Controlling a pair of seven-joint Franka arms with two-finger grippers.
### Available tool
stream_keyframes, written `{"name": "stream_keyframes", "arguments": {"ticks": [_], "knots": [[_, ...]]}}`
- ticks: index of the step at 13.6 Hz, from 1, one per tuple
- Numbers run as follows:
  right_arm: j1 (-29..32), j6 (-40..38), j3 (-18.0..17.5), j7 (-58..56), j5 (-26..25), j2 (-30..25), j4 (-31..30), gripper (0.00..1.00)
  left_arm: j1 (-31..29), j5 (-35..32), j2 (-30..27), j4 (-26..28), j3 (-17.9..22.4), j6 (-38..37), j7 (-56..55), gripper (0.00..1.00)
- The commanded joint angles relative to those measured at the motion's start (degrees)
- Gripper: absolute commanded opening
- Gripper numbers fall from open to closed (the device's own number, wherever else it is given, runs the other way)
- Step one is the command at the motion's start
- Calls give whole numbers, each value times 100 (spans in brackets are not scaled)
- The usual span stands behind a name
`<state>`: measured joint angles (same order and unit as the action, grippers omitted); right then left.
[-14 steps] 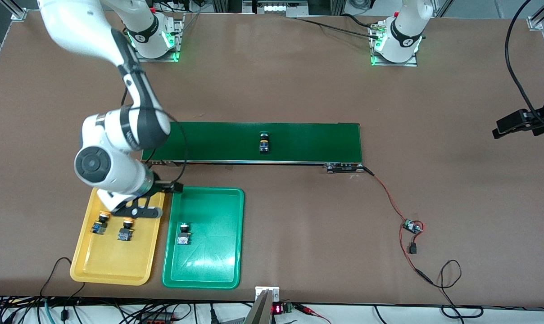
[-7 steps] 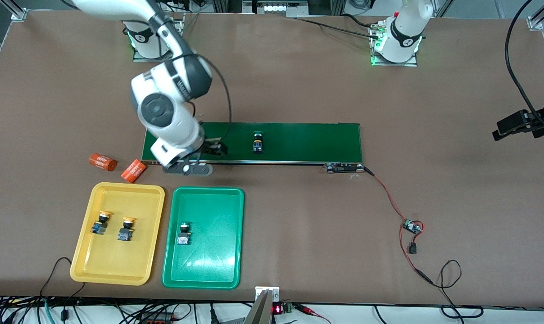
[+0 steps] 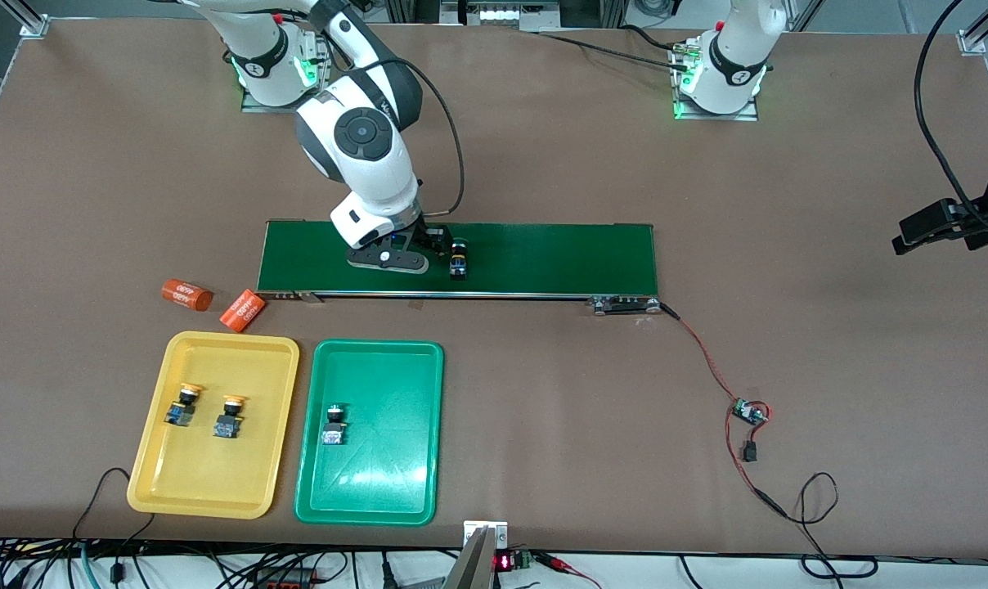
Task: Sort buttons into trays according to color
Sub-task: 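Move the right gripper to the belt and grasp the green-ringed button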
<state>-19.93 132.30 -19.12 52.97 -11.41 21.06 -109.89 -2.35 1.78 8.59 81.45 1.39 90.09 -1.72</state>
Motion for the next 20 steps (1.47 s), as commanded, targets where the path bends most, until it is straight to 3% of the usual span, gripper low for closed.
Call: {"name": "stream_keyframes", "arguments": {"ticks": [1, 9, 13, 16, 17, 20], "knots": [[51, 348, -136, 441, -282, -15, -270, 100, 86, -134, -199, 231, 46, 79, 49, 100], [7, 789, -136, 600, -441, 372, -261, 100, 33, -64, -208, 214, 37, 70, 57, 100], [16, 789, -136, 600, -731, 522, -261, 92, 42, -64, -208, 205, 28, 70, 57, 100], [16, 789, -136, 600, -906, 548, -244, 69, 33, -64, -208, 205, 37, 61, 57, 100], [24, 789, -128, 600, -942, 583, -244, 66, 16, -64, -208, 205, 46, 61, 57, 100], [42, 771, -128, 600, -942, 584, -217, 31, -19, -55, -208, 231, 46, 61, 57, 100]]}}
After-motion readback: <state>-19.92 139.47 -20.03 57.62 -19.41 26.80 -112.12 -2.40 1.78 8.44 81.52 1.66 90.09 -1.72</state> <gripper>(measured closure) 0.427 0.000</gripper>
